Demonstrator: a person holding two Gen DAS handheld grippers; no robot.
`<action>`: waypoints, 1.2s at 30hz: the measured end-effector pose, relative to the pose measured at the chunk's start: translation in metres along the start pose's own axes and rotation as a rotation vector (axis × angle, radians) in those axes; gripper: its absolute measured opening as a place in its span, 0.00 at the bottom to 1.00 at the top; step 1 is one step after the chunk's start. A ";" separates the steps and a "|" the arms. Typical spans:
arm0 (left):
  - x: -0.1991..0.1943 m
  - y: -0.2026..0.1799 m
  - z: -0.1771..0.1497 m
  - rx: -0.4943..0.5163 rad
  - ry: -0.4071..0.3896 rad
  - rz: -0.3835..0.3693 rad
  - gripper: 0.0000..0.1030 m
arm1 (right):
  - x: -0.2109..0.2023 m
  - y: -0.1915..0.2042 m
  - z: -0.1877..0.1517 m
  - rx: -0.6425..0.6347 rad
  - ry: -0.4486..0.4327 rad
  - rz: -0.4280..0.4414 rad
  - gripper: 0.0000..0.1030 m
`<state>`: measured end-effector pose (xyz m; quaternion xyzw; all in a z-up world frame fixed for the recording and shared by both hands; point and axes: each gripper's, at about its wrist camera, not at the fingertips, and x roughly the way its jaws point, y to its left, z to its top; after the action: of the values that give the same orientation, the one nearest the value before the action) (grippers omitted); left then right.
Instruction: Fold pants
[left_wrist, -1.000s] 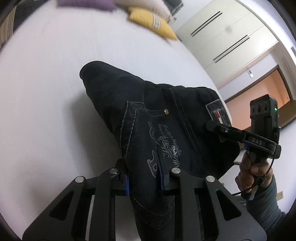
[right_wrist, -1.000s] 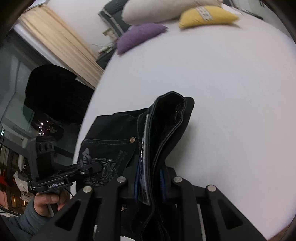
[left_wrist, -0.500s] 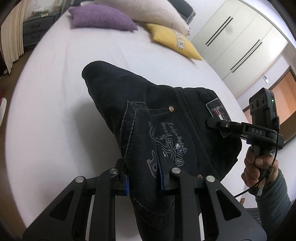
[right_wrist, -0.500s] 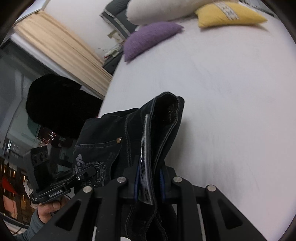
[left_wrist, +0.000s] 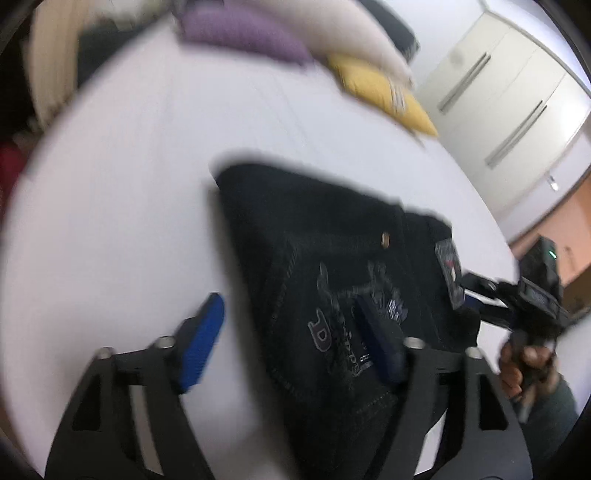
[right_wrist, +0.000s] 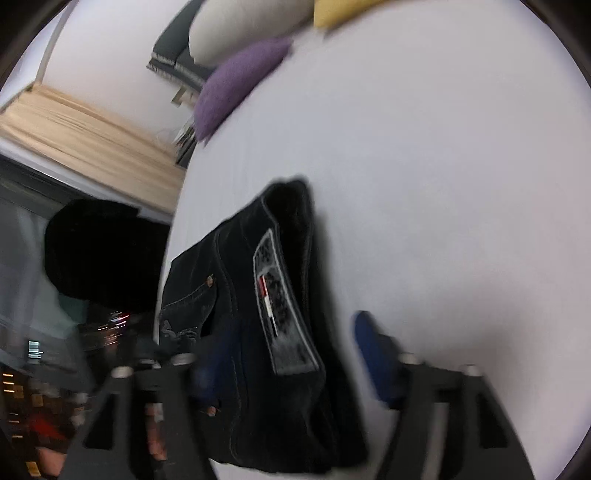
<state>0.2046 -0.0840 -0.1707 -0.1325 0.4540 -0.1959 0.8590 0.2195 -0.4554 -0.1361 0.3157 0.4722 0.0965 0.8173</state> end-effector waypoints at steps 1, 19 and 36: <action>-0.021 -0.003 0.000 0.023 -0.065 0.037 0.92 | -0.015 0.006 -0.006 -0.034 -0.038 -0.043 0.74; -0.331 -0.157 -0.056 0.275 -0.584 0.083 1.00 | -0.287 0.239 -0.124 -0.660 -0.989 -0.323 1.00; -0.343 -0.167 -0.075 0.184 -0.387 0.364 1.00 | -0.322 0.257 -0.159 -0.510 -0.954 -0.316 1.00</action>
<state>-0.0688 -0.0795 0.1053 -0.0052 0.2783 -0.0499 0.9592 -0.0490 -0.3334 0.1922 0.0421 0.0535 -0.0693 0.9953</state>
